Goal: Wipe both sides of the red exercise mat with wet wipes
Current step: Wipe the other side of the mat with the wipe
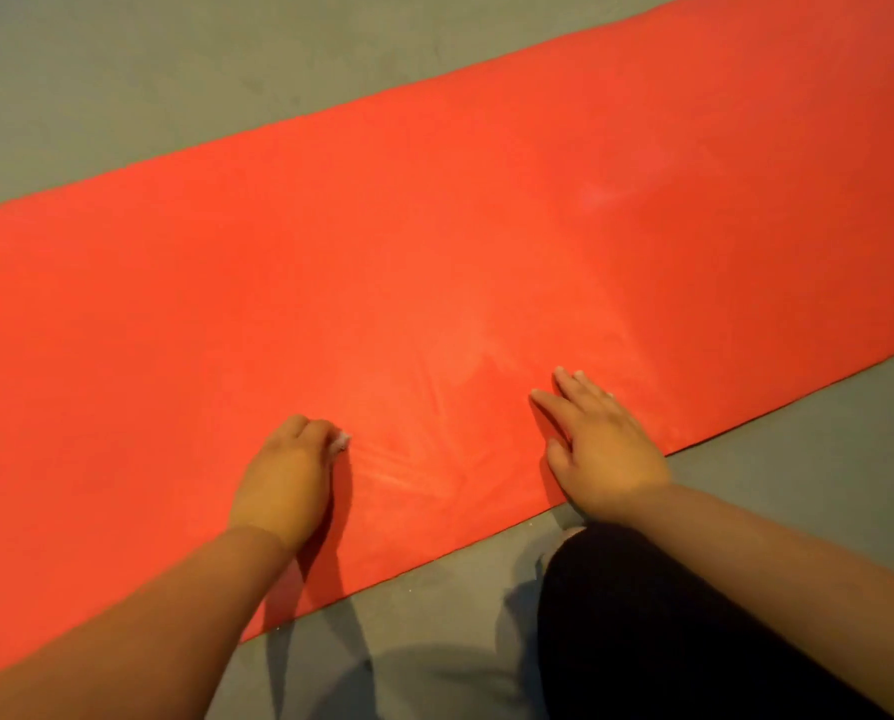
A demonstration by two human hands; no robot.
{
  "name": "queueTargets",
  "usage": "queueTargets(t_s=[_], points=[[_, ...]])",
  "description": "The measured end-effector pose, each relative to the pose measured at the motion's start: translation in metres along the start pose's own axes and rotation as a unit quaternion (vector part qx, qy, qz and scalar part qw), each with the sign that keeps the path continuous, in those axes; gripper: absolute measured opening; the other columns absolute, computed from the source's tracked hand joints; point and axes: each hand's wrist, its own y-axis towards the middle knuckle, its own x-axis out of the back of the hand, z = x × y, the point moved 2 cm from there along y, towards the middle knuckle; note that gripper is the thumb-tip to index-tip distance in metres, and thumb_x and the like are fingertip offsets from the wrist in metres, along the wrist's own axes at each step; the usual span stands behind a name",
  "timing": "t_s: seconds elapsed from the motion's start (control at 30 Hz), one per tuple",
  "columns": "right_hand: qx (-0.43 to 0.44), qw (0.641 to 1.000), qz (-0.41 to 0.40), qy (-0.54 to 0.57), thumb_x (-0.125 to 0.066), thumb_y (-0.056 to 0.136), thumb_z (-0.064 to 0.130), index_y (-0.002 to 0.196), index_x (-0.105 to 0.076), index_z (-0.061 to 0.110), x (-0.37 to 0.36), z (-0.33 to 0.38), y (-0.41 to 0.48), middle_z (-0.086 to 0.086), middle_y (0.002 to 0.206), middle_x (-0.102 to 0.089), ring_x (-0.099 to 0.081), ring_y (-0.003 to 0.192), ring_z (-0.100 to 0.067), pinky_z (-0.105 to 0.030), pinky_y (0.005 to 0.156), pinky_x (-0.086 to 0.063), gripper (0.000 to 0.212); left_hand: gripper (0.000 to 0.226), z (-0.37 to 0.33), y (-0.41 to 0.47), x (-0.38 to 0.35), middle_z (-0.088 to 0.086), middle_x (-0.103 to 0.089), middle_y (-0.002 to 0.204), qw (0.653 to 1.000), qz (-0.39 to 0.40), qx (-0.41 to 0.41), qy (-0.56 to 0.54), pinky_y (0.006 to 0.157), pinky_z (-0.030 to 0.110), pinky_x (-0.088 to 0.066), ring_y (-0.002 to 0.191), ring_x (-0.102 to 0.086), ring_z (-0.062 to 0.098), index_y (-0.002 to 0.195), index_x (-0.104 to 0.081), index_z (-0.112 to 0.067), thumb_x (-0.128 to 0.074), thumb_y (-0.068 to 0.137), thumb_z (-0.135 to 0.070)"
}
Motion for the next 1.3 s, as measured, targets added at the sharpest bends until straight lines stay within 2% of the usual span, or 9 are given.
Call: queueTargets(t_s=[0.1,0.33,0.57,0.7,0.8,1.03,1.13,1.23,1.3], points=[[0.027,0.999,0.015,-0.021,-0.046,0.093,0.031,0.147,-0.025,0.035,-0.003,0.012,0.013,0.005,0.16,-0.005,-0.001,0.147,-0.014,-0.036,0.119,-0.005,0.058,0.014,0.005,0.007,0.004,0.026,-0.059,0.093,0.978,-0.078,0.193,-0.029,0.083,0.041,-0.035,0.096,-0.054,0.041,0.091,-0.065,0.002,-0.055,0.094,-0.008],[0.052,0.997,-0.026,-0.046,-0.038,0.077,0.033,0.139,-0.045,0.026,-0.017,0.036,0.024,-0.005,0.155,-0.026,-0.019,0.145,-0.021,-0.045,0.115,-0.011,0.063,0.024,-0.042,-0.017,-0.021,0.0,-0.057,0.081,0.976,0.034,-0.216,-0.017,0.065,0.028,-0.045,0.071,-0.061,0.02,0.089,-0.065,-0.019,-0.044,0.088,-0.031],[0.093,0.993,-0.041,-0.057,-0.045,0.081,0.037,0.14,-0.043,0.031,-0.005,0.047,0.054,-0.002,0.156,-0.023,-0.016,0.145,-0.02,-0.046,0.114,-0.013,0.059,0.016,0.064,0.088,0.03,0.025,-0.061,0.102,0.968,-0.102,0.229,-0.014,0.082,0.039,-0.034,0.098,-0.054,0.04,0.095,-0.066,0.0,-0.054,0.094,-0.01],[0.083,0.993,-0.007,-0.086,-0.051,0.088,0.038,0.144,-0.035,0.033,-0.007,0.048,0.072,-0.001,0.159,-0.014,-0.011,0.146,-0.022,-0.048,0.115,-0.01,0.058,0.02,-0.023,0.029,-0.005,0.011,-0.06,0.084,0.996,-0.006,-0.085,-0.027,0.074,0.036,-0.039,0.079,-0.058,0.032,0.084,-0.065,-0.011,-0.049,0.09,-0.02],[0.076,0.993,0.004,-0.093,-0.035,0.087,0.048,0.147,-0.03,0.032,-0.011,0.051,0.072,-0.002,0.159,-0.011,-0.008,0.146,-0.022,-0.047,0.115,-0.008,0.062,0.027,-0.028,0.023,-0.006,0.005,-0.061,0.086,0.944,0.102,-0.315,0.0,0.073,0.031,-0.039,0.078,-0.058,0.025,0.088,-0.066,-0.014,-0.043,0.091,-0.027],[0.077,0.986,0.084,-0.121,-0.045,0.088,0.061,0.147,0.002,0.046,0.003,0.054,0.081,0.001,0.158,0.019,0.016,0.145,-0.022,-0.045,0.116,0.002,0.077,0.015,0.064,0.122,0.035,0.022,-0.058,0.097,0.994,-0.046,0.064,0.077,0.086,0.043,-0.041,0.096,-0.054,0.041,0.098,-0.067,-0.002,-0.054,0.09,-0.003],[0.071,0.976,0.141,-0.153,-0.061,0.077,0.063,0.145,0.009,0.048,0.019,0.065,0.105,0.001,0.156,0.024,0.017,0.145,-0.024,-0.046,0.117,0.001,0.098,0.014,-0.009,0.063,0.008,0.01,-0.061,0.085,0.994,0.01,-0.106,0.029,0.076,0.034,-0.045,0.081,-0.06,0.03,0.084,-0.068,-0.011,-0.054,0.081,-0.008],[0.096,0.957,0.176,-0.212,-0.068,0.068,0.066,0.146,0.012,0.045,0.031,0.075,0.129,-0.002,0.156,0.023,0.015,0.145,-0.028,-0.048,0.116,-0.002,0.113,0.022,-0.031,0.035,0.0,0.004,-0.062,0.085,0.923,0.138,-0.357,0.028,0.07,0.031,-0.045,0.074,-0.059,0.021,0.082,-0.065,-0.016,-0.044,0.084,-0.022],[0.11,0.948,0.184,-0.234,-0.069,0.065,0.067,0.146,0.012,0.043,0.036,0.08,0.14,-0.004,0.157,0.021,0.012,0.145,-0.03,-0.05,0.116,-0.004,0.117,0.028,-0.005,0.075,0.011,0.006,-0.062,0.082,0.919,0.093,-0.377,0.069,0.065,0.033,-0.051,0.072,-0.061,0.024,0.082,-0.066,-0.014,-0.041,0.087,-0.024]])
